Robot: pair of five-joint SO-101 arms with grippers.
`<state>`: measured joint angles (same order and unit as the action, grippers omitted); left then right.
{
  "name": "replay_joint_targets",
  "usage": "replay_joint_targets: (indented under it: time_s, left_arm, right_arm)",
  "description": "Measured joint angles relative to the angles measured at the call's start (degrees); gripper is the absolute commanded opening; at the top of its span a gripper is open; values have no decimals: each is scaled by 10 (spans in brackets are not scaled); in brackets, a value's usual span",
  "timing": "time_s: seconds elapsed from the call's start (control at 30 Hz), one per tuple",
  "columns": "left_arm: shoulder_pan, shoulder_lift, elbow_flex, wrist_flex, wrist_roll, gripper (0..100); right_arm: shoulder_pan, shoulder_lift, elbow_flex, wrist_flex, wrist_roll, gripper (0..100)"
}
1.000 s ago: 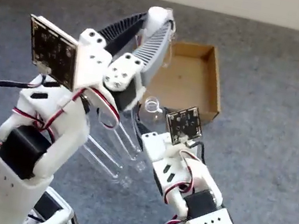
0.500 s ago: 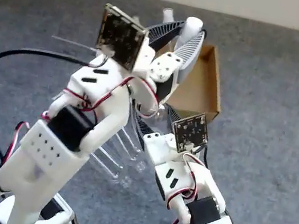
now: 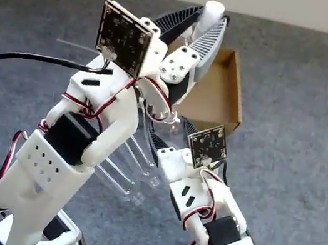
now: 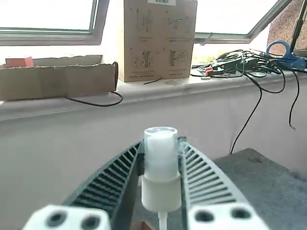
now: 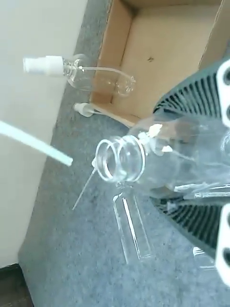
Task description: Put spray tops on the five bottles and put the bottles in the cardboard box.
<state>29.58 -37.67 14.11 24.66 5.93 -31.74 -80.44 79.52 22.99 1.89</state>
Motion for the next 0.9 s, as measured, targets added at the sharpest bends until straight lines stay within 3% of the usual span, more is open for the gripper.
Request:
replay_joint_targets:
  time_s: [0.6, 0.9]
  left_arm:
    - [-1, 1, 51, 0, 33, 5]
    - [0, -57, 130, 55, 34, 5]
  right_arm:
    - [0, -2, 0, 0, 0, 5]
    - [30, -2, 0, 0, -23, 5]
